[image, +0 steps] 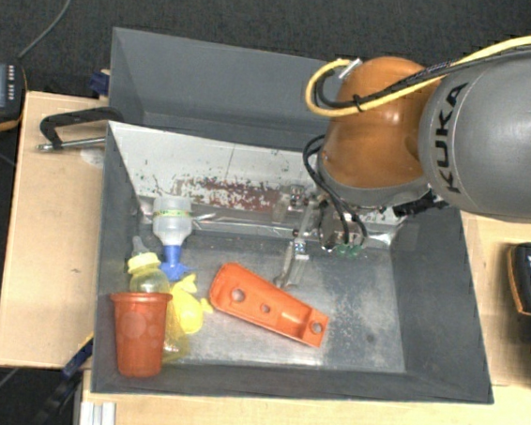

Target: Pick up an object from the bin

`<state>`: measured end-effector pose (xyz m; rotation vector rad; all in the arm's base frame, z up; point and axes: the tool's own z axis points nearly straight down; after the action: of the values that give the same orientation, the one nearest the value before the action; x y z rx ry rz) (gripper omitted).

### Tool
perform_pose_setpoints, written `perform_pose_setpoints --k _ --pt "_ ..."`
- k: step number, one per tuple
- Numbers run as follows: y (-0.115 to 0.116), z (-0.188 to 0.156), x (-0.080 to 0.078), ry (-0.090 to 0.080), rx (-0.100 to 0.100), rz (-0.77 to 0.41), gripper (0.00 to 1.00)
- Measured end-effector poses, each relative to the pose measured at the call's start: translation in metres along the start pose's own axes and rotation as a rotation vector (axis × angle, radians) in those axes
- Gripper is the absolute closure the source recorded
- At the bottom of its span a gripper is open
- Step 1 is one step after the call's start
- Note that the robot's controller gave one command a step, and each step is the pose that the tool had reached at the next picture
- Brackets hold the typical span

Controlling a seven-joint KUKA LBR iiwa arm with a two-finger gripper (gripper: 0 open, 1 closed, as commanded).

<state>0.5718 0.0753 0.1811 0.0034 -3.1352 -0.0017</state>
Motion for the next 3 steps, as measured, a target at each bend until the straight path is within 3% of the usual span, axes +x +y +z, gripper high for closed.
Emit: perform_pose_setpoints --k 1,2,3 --pt "0.0 -0.005 -0.001 -0.009 -0.001 0.002 0.0" --pt "0.007 0.044 0.029 -0.011 -0.001 -0.056 0.0" --pt "0.005 0.09 0.039 -0.007 -0.002 -0.028 0.0"
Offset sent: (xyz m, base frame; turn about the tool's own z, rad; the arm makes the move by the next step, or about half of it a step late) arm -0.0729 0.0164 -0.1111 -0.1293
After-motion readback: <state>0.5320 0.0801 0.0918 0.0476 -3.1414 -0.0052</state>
